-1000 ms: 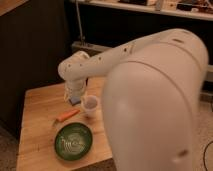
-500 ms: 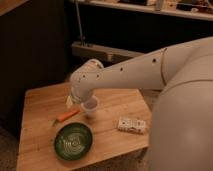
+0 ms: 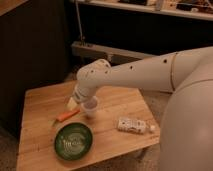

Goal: Drag the pepper across the table

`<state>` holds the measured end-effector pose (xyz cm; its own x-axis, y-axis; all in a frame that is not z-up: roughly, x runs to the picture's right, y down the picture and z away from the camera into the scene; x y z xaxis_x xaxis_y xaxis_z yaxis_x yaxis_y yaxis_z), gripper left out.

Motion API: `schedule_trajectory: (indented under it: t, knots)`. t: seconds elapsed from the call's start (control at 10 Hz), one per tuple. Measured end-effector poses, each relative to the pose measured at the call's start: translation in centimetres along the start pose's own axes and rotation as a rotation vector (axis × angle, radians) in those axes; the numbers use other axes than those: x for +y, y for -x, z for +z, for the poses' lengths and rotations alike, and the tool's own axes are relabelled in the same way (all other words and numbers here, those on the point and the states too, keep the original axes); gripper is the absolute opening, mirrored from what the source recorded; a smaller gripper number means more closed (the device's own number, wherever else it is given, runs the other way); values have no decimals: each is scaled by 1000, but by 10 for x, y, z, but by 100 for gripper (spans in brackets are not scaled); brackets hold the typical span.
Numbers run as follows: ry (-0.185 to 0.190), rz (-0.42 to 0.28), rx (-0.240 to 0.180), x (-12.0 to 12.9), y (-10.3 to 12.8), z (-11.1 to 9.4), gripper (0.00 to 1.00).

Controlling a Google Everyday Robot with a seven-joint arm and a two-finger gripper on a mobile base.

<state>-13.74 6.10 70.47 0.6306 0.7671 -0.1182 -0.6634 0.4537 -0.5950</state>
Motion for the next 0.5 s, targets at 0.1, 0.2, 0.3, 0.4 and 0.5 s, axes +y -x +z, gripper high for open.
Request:
schedule_trajectory:
  t: [0.1, 0.2, 0.3, 0.4, 0.5]
  knots:
    - [5, -14, -1, 1, 1, 1, 65]
    - [11, -36, -4, 3, 2, 1, 65]
    - [22, -101, -30, 8, 6, -1, 65]
    - [34, -223, -59, 13, 11, -6, 65]
    - [51, -350, -75, 21, 16, -10, 65]
